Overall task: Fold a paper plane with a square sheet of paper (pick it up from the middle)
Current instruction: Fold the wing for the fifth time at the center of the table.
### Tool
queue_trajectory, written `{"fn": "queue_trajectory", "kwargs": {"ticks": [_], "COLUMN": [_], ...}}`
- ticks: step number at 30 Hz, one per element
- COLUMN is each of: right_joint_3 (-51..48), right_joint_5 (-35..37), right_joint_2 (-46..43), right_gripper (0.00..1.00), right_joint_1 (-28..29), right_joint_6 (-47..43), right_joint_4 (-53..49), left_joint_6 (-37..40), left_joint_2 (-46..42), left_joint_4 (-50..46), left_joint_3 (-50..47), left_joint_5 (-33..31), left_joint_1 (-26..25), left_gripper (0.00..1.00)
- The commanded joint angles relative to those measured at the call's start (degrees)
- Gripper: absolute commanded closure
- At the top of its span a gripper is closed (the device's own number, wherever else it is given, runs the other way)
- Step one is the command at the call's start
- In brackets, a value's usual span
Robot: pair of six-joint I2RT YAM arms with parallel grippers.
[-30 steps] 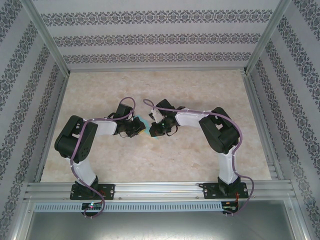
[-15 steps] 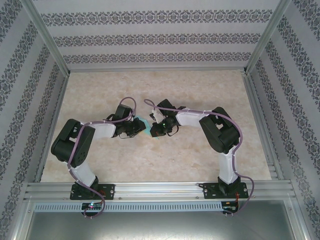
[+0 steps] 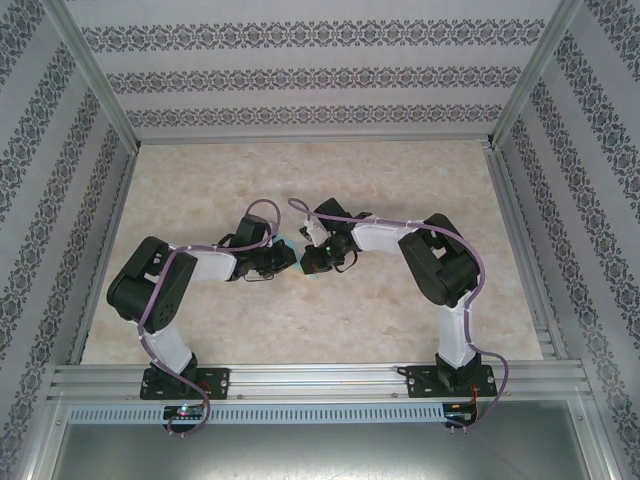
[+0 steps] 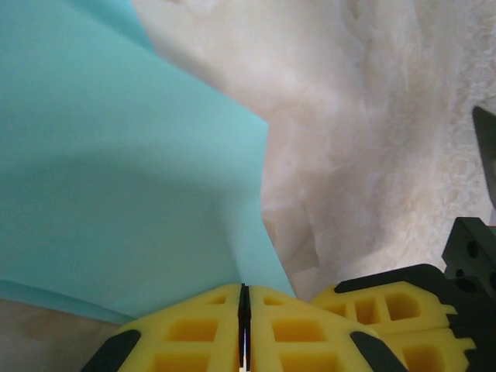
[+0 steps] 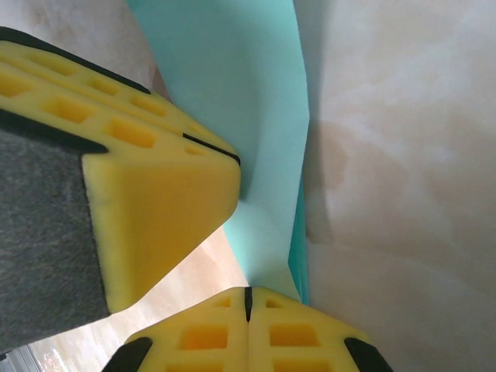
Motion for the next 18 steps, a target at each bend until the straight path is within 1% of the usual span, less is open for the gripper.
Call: {"fn": "queue_trajectory", "kwargs": {"ticks": [1,10,16,18], "right_joint_3": [-0.7,-1.5,-4.6,-6.0], "right_joint_5": [1.9,-0.3,-2.0,-2.4], "right_joint_2": [2.9,-0.6,-1.4,-2.2], "right_gripper": [0.95,0.95,0.96,0.96], "right_joint_1": [0.2,-0.3,-1.7,-2.0], "right_joint_6": [-0.6,-0.3,-1.1,-1.4], "right_joint_4": [-5.3,-4.1,-3.9,-3.6], "left_joint_6": [0.8,0.4,-0.4,-0.6], "left_joint_2": [1.1,2.4,4.0,4.4], "left_joint_4": [-2.2,-11.4,-15.4,-16.4], "left_joint_3": [0.9,2.5,3.0,3.1], "left_joint_5": [-3.2,-8.4,-9.9,-10.4], "left_joint_1": [-0.9,-0.9,-0.8,-0.8], "left_gripper": [0.89,0.94,1.0,1.0]}}
